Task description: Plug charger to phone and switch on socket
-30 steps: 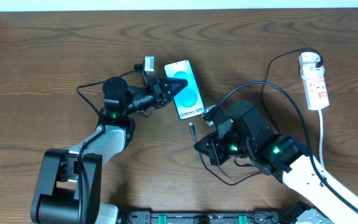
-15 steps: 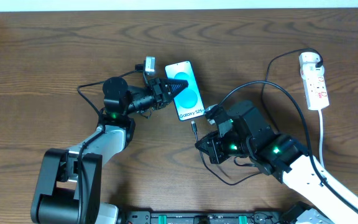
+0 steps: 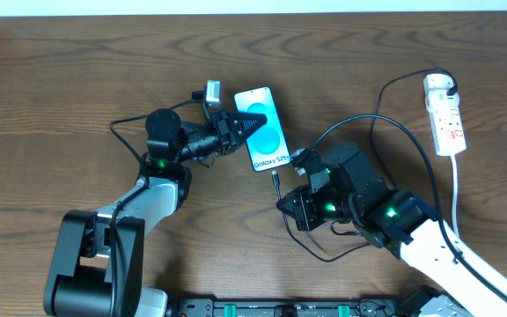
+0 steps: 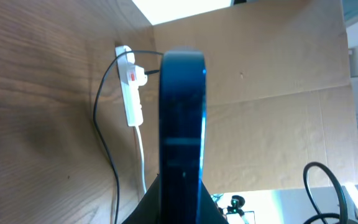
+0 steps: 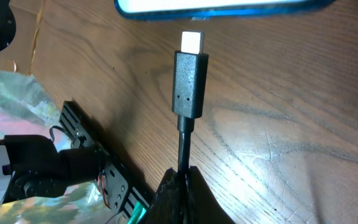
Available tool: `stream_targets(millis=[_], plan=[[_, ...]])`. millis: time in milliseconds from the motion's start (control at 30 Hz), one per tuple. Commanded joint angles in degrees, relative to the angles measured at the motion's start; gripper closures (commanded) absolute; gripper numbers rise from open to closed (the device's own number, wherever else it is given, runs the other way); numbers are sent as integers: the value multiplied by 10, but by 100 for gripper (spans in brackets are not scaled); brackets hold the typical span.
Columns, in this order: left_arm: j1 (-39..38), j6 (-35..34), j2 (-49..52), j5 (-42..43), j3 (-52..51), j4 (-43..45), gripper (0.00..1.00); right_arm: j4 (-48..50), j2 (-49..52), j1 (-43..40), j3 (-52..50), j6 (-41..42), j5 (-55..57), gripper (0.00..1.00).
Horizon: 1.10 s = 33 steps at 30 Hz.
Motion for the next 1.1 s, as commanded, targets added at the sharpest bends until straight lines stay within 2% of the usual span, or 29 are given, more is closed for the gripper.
stream_targets(millis=[0,600,1067], plan=[[1,-1,-2,24,16,10,93,3,3,3,-2,8,-2,99],[1,-22,-2,28,16,10,93,3,20,3,-2,21,-4,99],[1,-3,-2,28,16,10,93,3,21,3,-2,-7,-43,99]])
